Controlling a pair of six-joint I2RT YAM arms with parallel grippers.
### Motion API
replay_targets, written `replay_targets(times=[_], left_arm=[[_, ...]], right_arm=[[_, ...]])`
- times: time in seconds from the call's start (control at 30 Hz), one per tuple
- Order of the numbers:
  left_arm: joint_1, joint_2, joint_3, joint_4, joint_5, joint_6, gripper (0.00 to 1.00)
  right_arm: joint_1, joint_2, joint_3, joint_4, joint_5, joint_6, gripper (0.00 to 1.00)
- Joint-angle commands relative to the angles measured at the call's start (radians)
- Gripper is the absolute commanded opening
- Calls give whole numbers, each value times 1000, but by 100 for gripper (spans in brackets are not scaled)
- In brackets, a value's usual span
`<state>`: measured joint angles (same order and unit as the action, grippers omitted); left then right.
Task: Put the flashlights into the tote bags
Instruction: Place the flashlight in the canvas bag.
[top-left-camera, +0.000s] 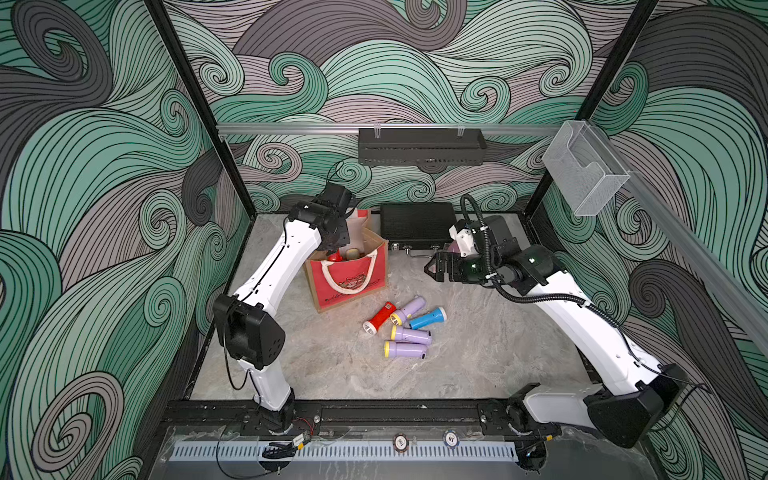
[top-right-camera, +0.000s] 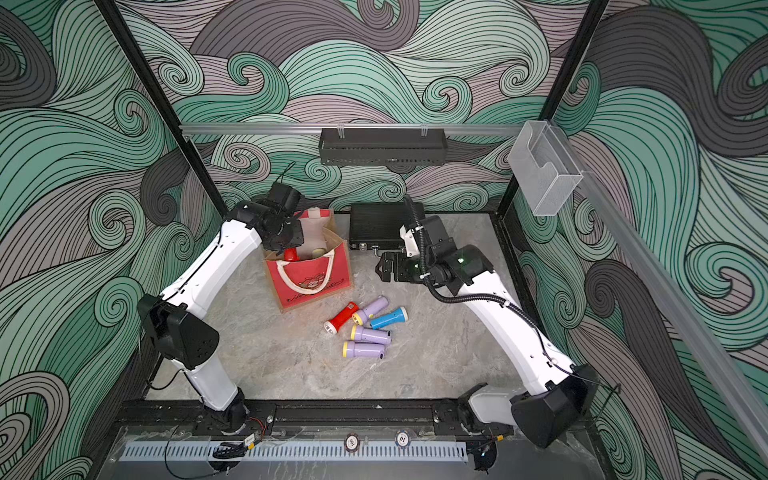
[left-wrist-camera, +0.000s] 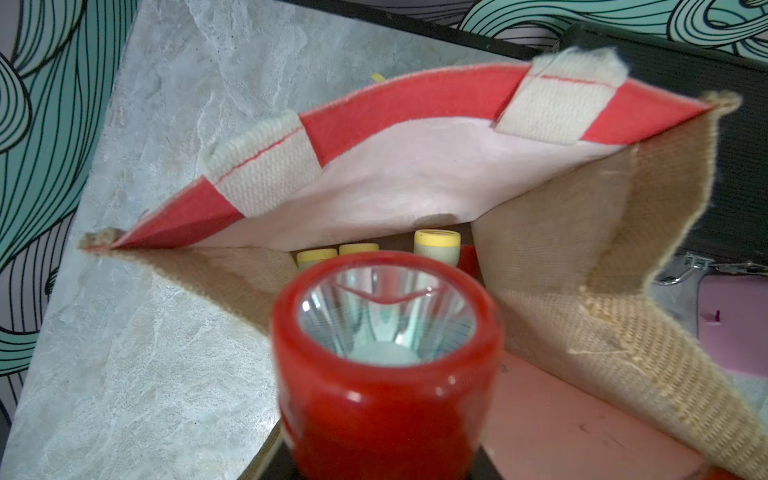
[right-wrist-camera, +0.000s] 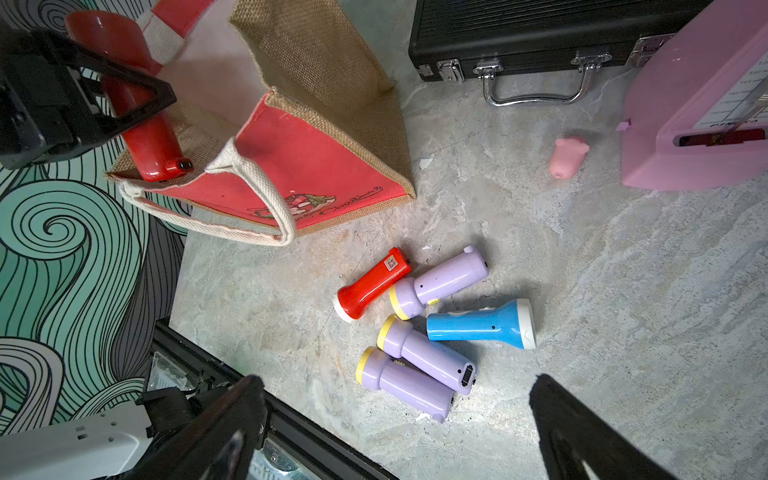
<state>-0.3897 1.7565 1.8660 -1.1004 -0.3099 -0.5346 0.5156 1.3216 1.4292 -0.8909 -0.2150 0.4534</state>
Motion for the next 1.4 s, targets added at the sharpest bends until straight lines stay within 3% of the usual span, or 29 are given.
replay_targets(times=[0.0, 0.2, 0.6, 0.97, 1.37], left_arm=[[-43, -28, 64, 3, -76, 16, 0], [-69, 51, 182, -35, -68, 12, 0], [-10, 211, 213, 56, 34, -8, 0], [-8, 299, 102, 28, 66, -73, 0], [15, 271, -121, 165, 121, -91, 0]], right_arm=[[-6, -12, -1, 1, 11, 4, 100], [-10, -19, -2, 8, 13, 2, 100], [-12, -73, -51, 17, 26, 14, 100], [-14, -89, -86, 34, 33, 24, 100], [-16, -81, -90, 37, 32, 23, 100]])
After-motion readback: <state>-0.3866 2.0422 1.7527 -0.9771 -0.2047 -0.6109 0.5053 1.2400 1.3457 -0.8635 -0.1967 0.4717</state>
